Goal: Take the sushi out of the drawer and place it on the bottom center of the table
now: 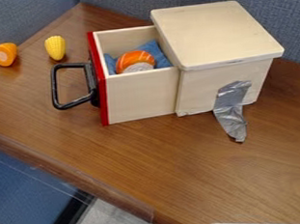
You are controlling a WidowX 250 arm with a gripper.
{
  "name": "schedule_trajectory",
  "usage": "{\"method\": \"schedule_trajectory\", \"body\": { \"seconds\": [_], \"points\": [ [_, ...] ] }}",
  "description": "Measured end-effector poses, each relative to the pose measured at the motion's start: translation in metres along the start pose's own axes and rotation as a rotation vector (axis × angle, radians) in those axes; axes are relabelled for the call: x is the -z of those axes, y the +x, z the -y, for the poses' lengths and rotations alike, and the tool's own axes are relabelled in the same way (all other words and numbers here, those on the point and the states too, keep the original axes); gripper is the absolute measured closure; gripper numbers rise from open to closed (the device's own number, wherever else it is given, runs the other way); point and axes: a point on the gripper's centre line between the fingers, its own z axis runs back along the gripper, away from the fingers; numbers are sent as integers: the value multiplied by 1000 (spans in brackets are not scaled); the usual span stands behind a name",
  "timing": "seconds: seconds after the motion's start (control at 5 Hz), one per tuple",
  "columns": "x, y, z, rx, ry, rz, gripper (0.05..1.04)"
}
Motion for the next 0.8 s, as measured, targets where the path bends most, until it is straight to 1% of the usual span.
{"method": "schedule_trajectory", "body": {
  "seconds": [0.2,0.4,0.8],
  "points": [
    [17,-9,5,-9,-41,-27,84],
    [30,-16,19,31,-73,-43,84],
    [28,-15,47,110,-89,-57,84]
  ]
}}
